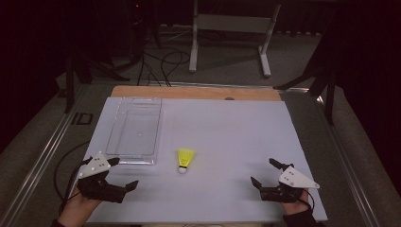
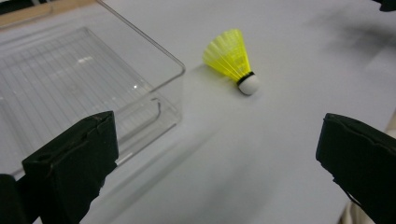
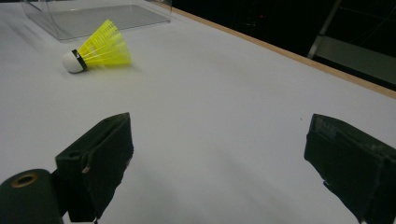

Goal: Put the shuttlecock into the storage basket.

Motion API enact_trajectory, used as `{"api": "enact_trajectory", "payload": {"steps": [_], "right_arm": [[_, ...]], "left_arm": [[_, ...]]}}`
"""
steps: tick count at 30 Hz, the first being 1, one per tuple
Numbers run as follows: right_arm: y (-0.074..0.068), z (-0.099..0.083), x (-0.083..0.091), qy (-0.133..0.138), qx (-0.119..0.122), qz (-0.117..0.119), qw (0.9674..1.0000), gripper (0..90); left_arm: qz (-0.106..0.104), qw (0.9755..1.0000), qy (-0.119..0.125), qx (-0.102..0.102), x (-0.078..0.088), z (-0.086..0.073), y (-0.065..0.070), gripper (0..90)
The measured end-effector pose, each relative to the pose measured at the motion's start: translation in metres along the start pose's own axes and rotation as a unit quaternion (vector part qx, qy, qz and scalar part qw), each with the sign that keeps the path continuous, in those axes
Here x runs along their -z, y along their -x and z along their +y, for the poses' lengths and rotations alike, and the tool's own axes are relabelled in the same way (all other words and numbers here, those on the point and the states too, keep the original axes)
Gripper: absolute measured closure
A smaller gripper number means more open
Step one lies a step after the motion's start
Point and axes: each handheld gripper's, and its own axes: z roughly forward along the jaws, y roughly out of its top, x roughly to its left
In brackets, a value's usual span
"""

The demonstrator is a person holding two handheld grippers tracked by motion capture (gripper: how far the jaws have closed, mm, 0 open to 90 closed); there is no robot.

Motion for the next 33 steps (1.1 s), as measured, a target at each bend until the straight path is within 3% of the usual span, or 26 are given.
{"api": "enact_trajectory", "payload": {"steps": [5, 9, 11, 12, 14, 15, 17, 19, 21, 25, 26, 28, 30, 31, 32, 33], "right_arm": [[0.0, 0.0, 0.0, 0.002, -0.002, 0.001, 1.0, 8.0], [0.0, 0.0, 0.0, 0.0, -0.001, 0.001, 1.0, 8.0], [0.0, 0.0, 0.0, 0.0, -0.003, 0.002, 1.0, 8.0], [0.0, 0.0, 0.0, -0.001, -0.001, 0.002, 1.0, 8.0], [0.0, 0.0, 0.0, -0.001, -0.001, 0.002, 1.0, 8.0], [0.0, 0.0, 0.0, -0.001, 0.0, 0.002, 1.0, 8.0], [0.0, 0.0, 0.001, -0.001, 0.001, 0.0, 1.0, 8.0], [-0.001, 0.001, 0.001, -0.001, 0.003, 0.0, 1.0, 8.0], [-0.001, 0.001, 0.002, -0.001, 0.003, 0.0, 1.0, 8.0], [0.0, 0.0, 0.001, -0.003, 0.001, 0.001, 1.0, 8.0], [0.0, 0.0, 0.002, -0.003, 0.002, 0.001, 1.0, 8.0], [-0.001, 0.001, 0.002, -0.004, 0.002, -0.001, 1.0, 8.0], [-0.001, 0.001, 0.002, -0.003, 0.002, 0.0, 1.0, 8.0], [-0.001, 0.001, 0.002, -0.005, 0.003, -0.002, 1.0, 8.0], [-0.001, 0.001, 0.002, -0.005, 0.004, -0.003, 1.0, 8.0], [-0.001, 0.001, 0.002, -0.005, 0.001, -0.002, 1.0, 8.0]], "left_arm": [[0.012, 0.9996, -0.026, -0.007, -0.001, 0.006, 0.005, 0.0], [-0.005, 0.9991, -0.041, 0.006, -0.006, 0.008, 0.008, 0.0], [0.0, 0.9992, -0.04, 0.003, -0.009, 0.008, 0.01, 0.0], [-0.004, 0.9987, -0.051, 0.004, -0.011, 0.008, 0.011, 0.0], [-0.008, 0.999, -0.044, 0.006, -0.013, 0.008, 0.013, 0.0], [-0.008, 0.9982, -0.059, 0.006, -0.016, 0.008, 0.014, 0.0], [-0.017, 0.9981, -0.059, 0.0, -0.019, 0.007, 0.017, 0.0], [-0.017, 0.9969, -0.077, -0.001, -0.023, 0.008, 0.019, 0.0], [-0.025, 0.9971, -0.072, 0.002, -0.025, 0.009, 0.022, 0.0], [-0.025, 0.9934, -0.111, 0.008, -0.032, 0.01, 0.026, 0.0], [-0.031, 0.9932, -0.111, 0.012, -0.034, 0.01, 0.026, 0.0], [-0.02, 0.9909, -0.132, 0.016, -0.039, 0.01, 0.03, 0.0], [-0.029, 0.9908, -0.131, 0.019, -0.042, 0.011, 0.034, 0.0], [-0.024, 0.9894, -0.143, 0.012, -0.043, 0.012, 0.036, 0.0], [-0.029, 0.9898, -0.139, 0.005, -0.044, 0.013, 0.038, 0.0], [-0.036, 0.99, -0.136, 0.015, -0.045, 0.014, 0.04, 0.0]]}}
